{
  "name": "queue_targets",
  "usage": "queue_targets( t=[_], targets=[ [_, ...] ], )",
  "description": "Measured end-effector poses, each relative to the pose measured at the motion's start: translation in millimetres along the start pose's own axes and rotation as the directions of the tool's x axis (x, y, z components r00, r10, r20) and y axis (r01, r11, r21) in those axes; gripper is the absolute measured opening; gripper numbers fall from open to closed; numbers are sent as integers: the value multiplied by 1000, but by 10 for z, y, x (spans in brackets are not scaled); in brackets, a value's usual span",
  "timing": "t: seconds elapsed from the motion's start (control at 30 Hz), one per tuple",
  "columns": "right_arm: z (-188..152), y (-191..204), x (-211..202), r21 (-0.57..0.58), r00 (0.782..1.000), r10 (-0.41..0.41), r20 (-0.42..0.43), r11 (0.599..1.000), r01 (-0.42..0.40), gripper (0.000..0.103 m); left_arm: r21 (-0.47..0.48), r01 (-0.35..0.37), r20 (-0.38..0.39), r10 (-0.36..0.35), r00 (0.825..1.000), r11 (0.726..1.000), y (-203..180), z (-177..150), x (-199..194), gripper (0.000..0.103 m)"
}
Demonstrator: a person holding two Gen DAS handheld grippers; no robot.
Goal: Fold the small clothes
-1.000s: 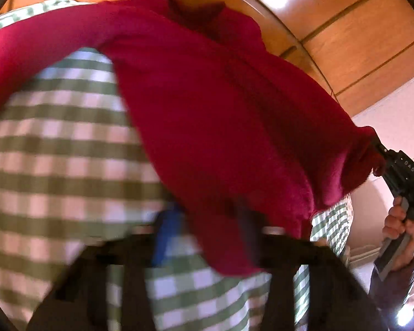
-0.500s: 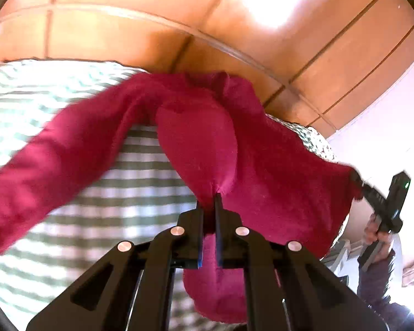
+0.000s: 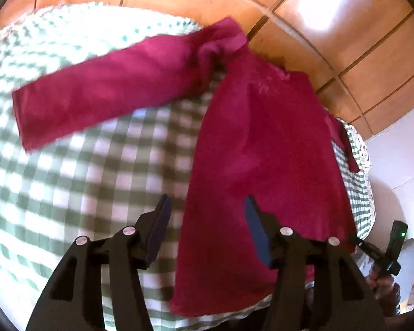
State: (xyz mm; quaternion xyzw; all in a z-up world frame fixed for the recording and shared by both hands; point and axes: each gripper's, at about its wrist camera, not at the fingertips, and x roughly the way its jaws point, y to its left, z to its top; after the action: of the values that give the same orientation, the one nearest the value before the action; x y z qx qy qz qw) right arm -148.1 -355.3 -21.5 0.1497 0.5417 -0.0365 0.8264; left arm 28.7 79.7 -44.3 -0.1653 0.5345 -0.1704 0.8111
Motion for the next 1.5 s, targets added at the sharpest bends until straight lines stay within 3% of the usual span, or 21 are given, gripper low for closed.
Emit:
queue_targets(
  t=[0.1, 0.13, 0.2, 0.23, 0.27, 0.3, 0.47, 0.57, 0.6, 0.63, 0.73, 0.8, 0.9, 1.0, 1.07, 1.1, 1.13, 1.17, 1.27, 1.33, 1.5],
  targets=[
    [61, 27, -3, -67, 998, -64, -12, 996, 63, 9, -6, -23, -18, 23, 1000, 1000, 79, -103, 141, 54],
    [92, 39, -23, -89, 995, -104, -2, 991, 103, 15, -10, -20, -18, 20, 1000, 1000, 85, -139, 169, 54],
    [184, 47, -105, -107, 984, -173, 48, 978, 177, 35, -8, 8, -3, -8, 1000, 1000, 47, -192, 171, 50],
    [218, 33, -134, -101, 980, -187, 68, 976, 193, 55, -5, 40, -7, -40, 999, 999, 24, -204, 179, 34],
    [293, 52, -181, -89, 973, -203, 108, 973, 213, 63, -4, 77, -18, -77, 997, 997, 5, -214, 191, 26],
    [341, 75, -191, -85, 970, -202, 131, 973, 214, 64, 4, 88, -22, -87, 996, 996, -34, -236, 184, 14],
    [619, 489, 87, -97, 983, -89, 162, 990, 105, 64, 41, 73, 47, -74, 996, 997, -113, -300, -26, 11],
    [659, 822, 382, -146, 988, -43, 149, 987, 65, 64, 38, -6, 38, 4, 999, 999, -14, -329, -77, 13],
    [650, 910, 492, -159, 990, -41, 134, 985, 63, 64, 8, -50, 49, 50, 998, 999, 97, -313, -97, 19],
    [647, 968, 597, -174, 992, -47, 114, 983, 67, 64, -39, -86, 69, 89, 994, 996, 227, -284, -134, 36],
    [582, 1102, 742, -230, 983, -122, 138, 961, 152, 67, -238, -156, 131, 191, 973, 959, 711, -112, -293, 46],
    [550, 1121, 748, -236, 978, -135, 162, 957, 171, 68, -308, -224, 144, 278, 950, 925, 943, 21, -336, 50],
    [561, 1080, 755, -217, 979, -118, 165, 964, 153, 69, -377, -263, 168, 344, 924, 888, 1212, 241, -356, 68],
    [591, 1084, 775, -208, 978, -119, 172, 966, 154, 71, -401, -265, 192, 363, 912, 877, 1300, 457, -283, 70],
    [589, 1085, 802, -205, 976, -126, 180, 965, 163, 73, -387, -289, 189, 382, 905, 876, 1314, 589, -170, 61],
    [580, 1101, 801, -203, 974, -132, 183, 965, 169, 74, -369, -311, 178, 395, 901, 876, 1281, 679, -88, 27],
    [556, 1125, 796, -201, 973, -136, 185, 964, 173, 74, -355, -316, 163, 391, 906, 880, 1271, 752, -30, 8],
    [551, 1114, 817, -198, 973, -138, 186, 964, 174, 75, -348, -308, 159, 379, 911, 886, 1302, 814, -25, 8],
    [555, 1118, 835, -194, 973, -137, 185, 966, 173, 75, -348, -341, 219, 430, 876, 873, 1344, 1025, -199, 7],
    [550, 1121, 834, -191, 973, -138, 186, 966, 174, 76, -376, -360, 263, 471, 842, 854, 1464, 1204, -412, 7],
    [567, 1124, 857, -189, 972, -143, 188, 966, 179, 78, -429, -453, 324, 601, 731, 782, 1701, 1574, -933, 6]
  ],
)
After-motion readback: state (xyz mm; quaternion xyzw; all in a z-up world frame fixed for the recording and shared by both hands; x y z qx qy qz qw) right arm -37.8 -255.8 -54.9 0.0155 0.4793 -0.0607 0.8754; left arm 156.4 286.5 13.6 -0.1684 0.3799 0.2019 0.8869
